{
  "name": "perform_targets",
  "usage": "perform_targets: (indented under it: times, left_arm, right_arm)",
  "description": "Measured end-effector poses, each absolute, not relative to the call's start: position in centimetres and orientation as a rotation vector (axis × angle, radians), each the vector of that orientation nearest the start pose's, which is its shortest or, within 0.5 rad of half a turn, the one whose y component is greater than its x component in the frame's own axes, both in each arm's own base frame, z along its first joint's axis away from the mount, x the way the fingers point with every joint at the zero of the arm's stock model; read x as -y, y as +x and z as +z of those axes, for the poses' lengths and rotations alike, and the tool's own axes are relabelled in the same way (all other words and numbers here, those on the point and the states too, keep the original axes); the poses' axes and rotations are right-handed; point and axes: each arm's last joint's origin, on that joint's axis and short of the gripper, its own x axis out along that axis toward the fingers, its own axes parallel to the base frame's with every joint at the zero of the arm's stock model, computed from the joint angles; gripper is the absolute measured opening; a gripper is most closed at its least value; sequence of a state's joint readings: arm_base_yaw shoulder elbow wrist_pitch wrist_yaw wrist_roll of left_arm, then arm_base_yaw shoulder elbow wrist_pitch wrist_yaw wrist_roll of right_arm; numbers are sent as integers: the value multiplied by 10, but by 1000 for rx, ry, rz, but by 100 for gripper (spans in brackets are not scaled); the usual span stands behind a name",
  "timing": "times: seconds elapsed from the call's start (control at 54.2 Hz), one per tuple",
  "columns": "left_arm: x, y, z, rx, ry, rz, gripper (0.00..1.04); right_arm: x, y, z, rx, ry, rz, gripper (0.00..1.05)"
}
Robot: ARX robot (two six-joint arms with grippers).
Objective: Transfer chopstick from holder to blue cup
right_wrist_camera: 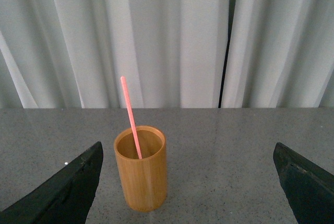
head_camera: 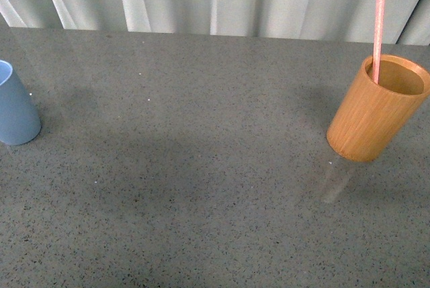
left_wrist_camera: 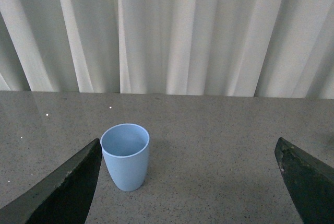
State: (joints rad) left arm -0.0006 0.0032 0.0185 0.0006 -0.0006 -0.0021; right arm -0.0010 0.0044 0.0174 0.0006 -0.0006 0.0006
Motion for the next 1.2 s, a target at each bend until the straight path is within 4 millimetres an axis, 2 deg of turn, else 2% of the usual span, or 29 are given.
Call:
perform_targets:
  times: [1.199]
  left_arm:
    - [0, 97, 170, 16, -2, 0, 98]
  right_arm:
    - [0, 97, 169, 14, 1, 0, 95]
